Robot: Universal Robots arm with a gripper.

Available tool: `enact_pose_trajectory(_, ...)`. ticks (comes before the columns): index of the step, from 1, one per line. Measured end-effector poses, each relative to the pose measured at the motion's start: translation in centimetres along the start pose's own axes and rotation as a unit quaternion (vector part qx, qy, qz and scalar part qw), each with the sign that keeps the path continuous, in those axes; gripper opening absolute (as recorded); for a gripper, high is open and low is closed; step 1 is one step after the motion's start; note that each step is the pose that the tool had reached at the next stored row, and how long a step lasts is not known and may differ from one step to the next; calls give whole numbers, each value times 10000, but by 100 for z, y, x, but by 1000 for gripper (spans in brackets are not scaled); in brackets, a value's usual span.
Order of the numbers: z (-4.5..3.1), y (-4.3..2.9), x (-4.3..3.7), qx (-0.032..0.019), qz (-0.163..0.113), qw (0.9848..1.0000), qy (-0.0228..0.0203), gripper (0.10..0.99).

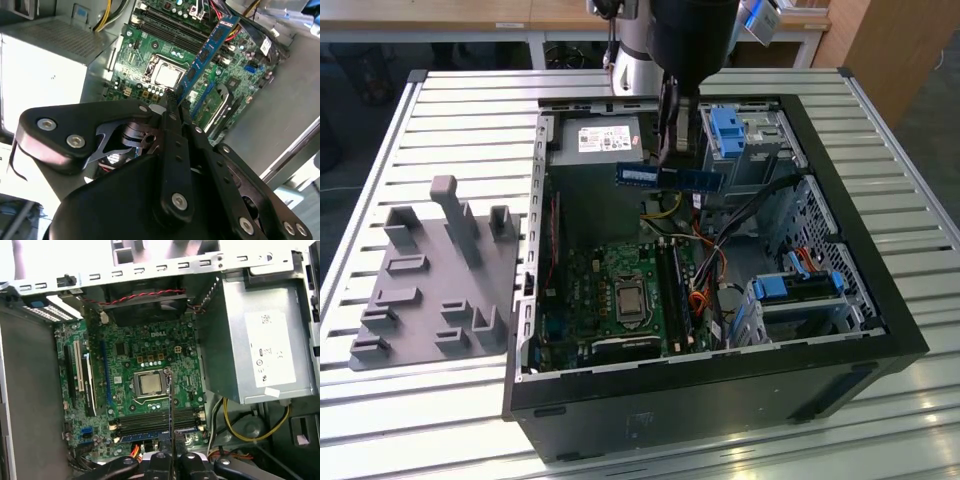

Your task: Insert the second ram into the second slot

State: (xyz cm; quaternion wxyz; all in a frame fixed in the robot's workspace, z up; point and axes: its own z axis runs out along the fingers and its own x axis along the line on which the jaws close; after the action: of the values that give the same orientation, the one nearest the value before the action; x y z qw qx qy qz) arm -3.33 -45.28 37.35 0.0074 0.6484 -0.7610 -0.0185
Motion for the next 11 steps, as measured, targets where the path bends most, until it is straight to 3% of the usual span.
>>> enact_pose_trajectory(11,3,0,0,7,549,9985,-20,137)
